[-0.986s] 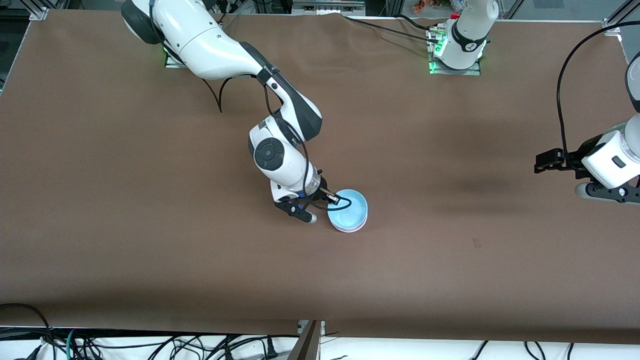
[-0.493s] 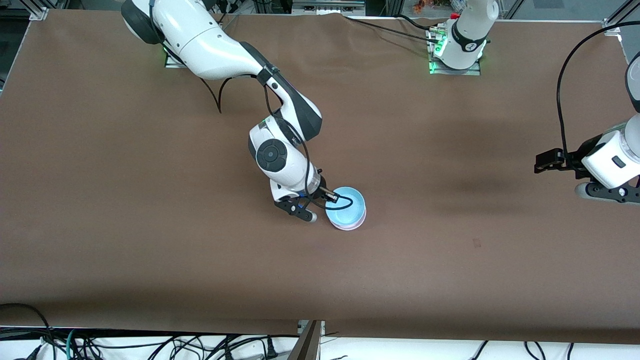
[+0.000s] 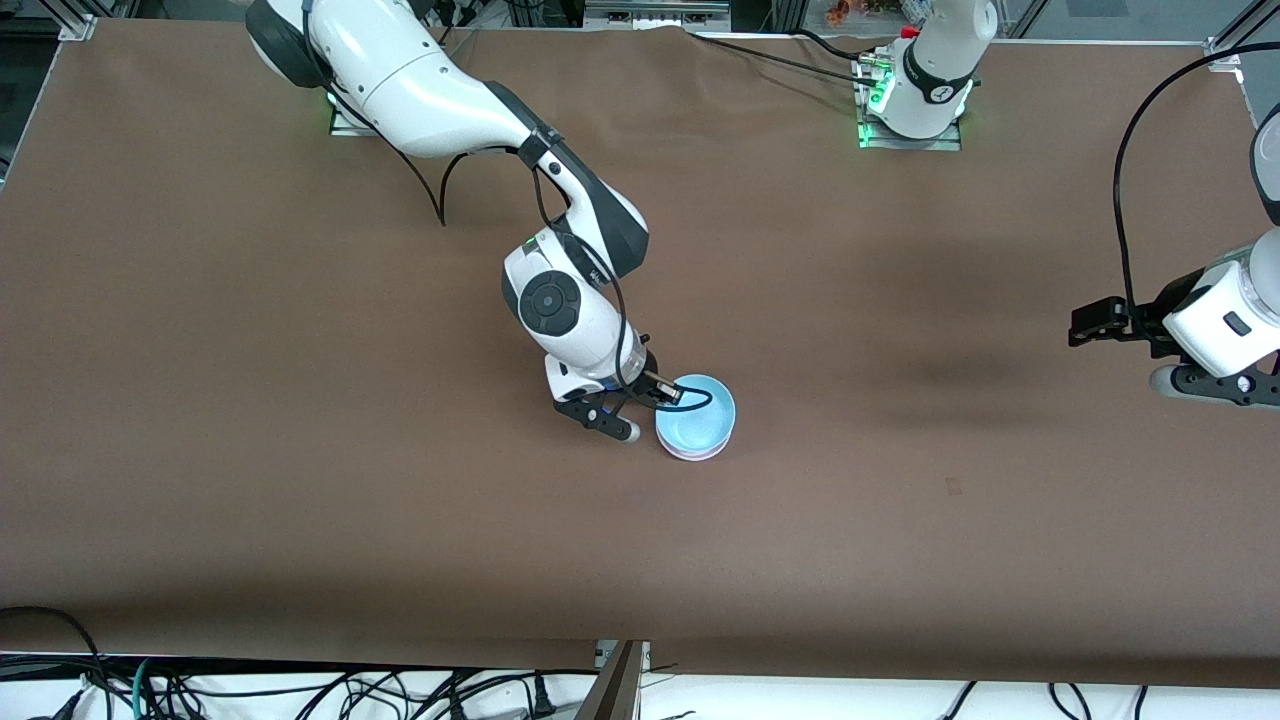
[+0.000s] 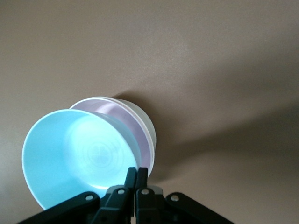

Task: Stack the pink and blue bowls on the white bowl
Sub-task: 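Open the right gripper to release the blue bowl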

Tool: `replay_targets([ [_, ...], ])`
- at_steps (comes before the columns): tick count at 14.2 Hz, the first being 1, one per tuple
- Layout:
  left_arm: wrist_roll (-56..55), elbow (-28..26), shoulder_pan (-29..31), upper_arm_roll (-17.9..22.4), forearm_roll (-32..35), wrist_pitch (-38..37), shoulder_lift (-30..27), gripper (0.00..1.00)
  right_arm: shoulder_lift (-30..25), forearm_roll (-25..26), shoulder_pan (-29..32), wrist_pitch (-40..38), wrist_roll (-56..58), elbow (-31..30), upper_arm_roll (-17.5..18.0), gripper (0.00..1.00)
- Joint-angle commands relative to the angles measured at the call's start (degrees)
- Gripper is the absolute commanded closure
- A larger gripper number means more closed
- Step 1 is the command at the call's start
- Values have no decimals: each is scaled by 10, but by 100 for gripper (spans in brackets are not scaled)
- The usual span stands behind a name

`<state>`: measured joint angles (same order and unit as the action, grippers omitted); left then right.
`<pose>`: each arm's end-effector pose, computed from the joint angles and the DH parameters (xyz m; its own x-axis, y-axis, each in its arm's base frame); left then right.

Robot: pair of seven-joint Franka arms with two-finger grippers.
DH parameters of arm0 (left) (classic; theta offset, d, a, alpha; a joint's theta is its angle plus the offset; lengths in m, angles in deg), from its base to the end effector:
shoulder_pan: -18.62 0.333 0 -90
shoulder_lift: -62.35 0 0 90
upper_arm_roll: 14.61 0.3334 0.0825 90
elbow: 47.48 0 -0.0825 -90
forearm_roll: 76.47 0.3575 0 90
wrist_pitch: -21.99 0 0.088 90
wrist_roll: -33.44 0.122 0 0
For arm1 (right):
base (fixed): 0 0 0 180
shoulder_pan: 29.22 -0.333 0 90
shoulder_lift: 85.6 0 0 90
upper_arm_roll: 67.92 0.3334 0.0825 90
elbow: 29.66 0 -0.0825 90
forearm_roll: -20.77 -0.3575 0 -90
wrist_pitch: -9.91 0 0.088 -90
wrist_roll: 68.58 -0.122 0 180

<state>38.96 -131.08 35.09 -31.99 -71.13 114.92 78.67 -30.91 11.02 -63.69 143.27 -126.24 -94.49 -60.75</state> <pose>0.6096 0.0244 0.5241 0.9874 -0.1144 -0.1091 -0.1148 -0.9934 0.0025 0.6069 0.5006 0.2608 0.9044 -0.4169 -0.0907 -0.4229 -0.8481 -0.3191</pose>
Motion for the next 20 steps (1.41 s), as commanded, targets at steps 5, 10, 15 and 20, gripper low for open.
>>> replay_targets([
  [5,12,-10,6,-1,-10,-2,-12,0,15,27,-7,6,2,17,-12,100],
  [10,12,-10,6,-1,-10,-2,-12,0,13,26,-5,7,2,29,-14,32],
  [15,12,-10,6,-1,-10,-2,-12,0,-24,27,11,-31,6,29,-18,0],
  [20,12,-10,6,-1,-11,1,-12,0,-117,20,112,-179,140,5,-16,0],
])
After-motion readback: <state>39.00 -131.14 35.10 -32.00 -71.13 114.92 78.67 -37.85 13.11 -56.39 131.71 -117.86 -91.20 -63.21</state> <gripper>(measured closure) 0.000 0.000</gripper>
